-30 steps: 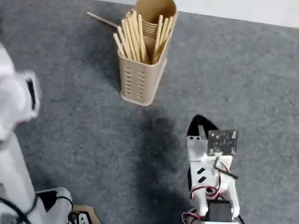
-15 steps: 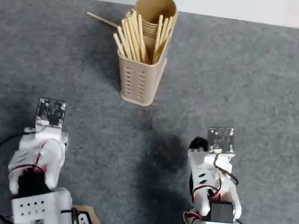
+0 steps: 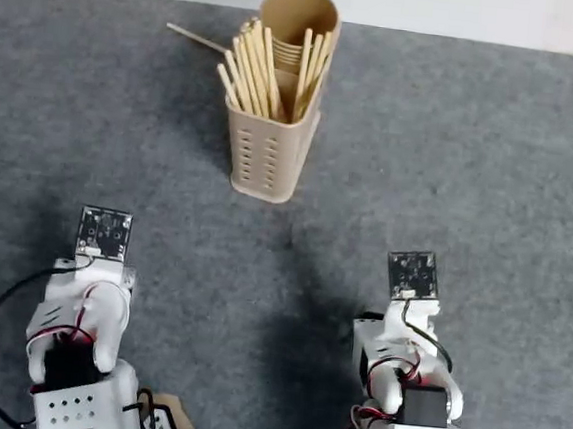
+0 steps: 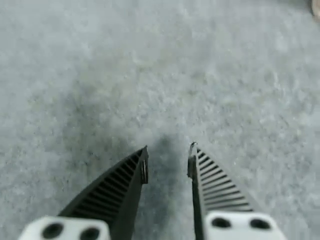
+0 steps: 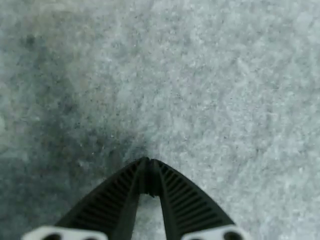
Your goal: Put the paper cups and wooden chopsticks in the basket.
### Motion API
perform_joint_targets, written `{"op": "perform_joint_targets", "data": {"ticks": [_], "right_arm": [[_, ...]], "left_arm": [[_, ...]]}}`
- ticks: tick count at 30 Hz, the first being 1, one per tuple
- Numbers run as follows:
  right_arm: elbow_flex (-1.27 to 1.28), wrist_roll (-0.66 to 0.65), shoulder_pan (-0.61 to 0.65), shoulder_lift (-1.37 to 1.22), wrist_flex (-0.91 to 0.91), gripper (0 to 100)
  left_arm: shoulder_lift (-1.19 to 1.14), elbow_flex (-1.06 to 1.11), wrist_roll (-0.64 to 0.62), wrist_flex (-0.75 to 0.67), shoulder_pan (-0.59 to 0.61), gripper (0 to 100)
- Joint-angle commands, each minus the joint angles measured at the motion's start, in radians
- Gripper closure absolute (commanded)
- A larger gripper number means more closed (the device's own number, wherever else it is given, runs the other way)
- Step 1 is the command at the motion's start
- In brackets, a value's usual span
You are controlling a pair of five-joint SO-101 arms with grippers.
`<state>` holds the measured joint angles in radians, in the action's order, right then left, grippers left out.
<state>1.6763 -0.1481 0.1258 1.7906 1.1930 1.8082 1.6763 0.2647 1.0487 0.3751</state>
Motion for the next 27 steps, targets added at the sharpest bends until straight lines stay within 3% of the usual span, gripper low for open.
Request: {"op": "perform_joint_targets", "data": {"ticks": [1,4,27], "right_arm": [[0.140,-0.006,-0.008,0.010,0.016,99.5],[0.140,-0.006,-0.008,0.010,0.016,99.5],[0.140,-0.006,-0.008,0.010,0.016,99.5]], "left_arm": [[0.008,0.019,0.009,0.173,-0.012,85],[0.008,0.019,0.009,0.305,-0.012,85],[0.008,0.019,0.011,0.304,-0.012,85]]}}
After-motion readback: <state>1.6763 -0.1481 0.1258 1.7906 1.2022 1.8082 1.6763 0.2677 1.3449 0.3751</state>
